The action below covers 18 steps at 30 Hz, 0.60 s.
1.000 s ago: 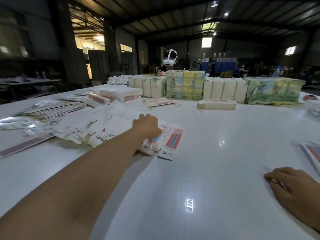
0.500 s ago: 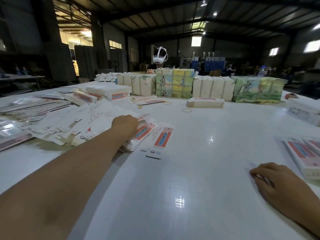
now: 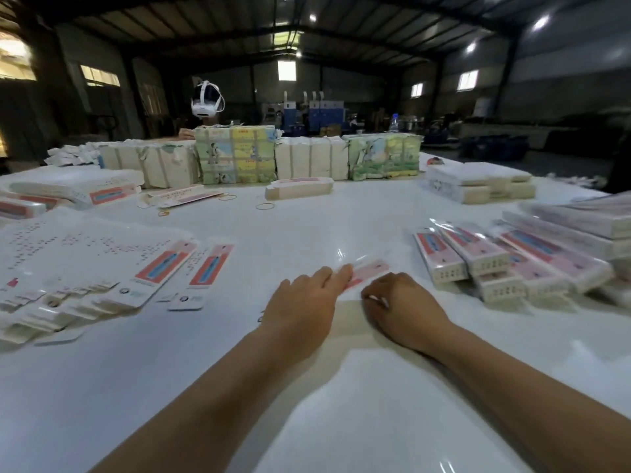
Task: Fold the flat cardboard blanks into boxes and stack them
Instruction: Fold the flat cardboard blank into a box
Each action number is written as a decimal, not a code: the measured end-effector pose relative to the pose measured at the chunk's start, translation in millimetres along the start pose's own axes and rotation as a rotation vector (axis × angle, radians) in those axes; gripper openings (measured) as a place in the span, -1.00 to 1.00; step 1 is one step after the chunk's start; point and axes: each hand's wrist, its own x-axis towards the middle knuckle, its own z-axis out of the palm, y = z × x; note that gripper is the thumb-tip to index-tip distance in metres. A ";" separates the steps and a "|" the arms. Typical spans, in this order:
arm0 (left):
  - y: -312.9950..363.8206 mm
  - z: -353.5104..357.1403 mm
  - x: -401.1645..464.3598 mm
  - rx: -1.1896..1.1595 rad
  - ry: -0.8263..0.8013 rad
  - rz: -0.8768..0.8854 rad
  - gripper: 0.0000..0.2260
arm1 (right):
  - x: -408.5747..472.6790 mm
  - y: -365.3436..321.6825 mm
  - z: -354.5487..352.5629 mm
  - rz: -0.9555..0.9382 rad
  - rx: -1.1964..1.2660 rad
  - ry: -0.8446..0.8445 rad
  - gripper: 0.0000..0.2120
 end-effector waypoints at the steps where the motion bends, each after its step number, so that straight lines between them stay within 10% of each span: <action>1: 0.5 3.6 -3.1 0.026 -0.015 -0.004 -0.44 | 0.3 0.7 0.7 0.013 0.004 -0.008 -0.71; 5: 0.4 7.6 -10.3 0.067 -0.023 -0.015 -0.39 | 0.8 2.3 -1.1 0.118 0.266 0.009 -0.74; 11: -1.6 4.7 -9.6 0.053 0.026 -0.023 -0.42 | 6.6 2.5 -34.5 0.677 1.718 0.155 -0.68; 18: -0.3 2.4 -9.8 -0.037 0.036 -0.086 -0.33 | 0.8 -1.4 -28.3 0.441 1.456 -0.045 -0.85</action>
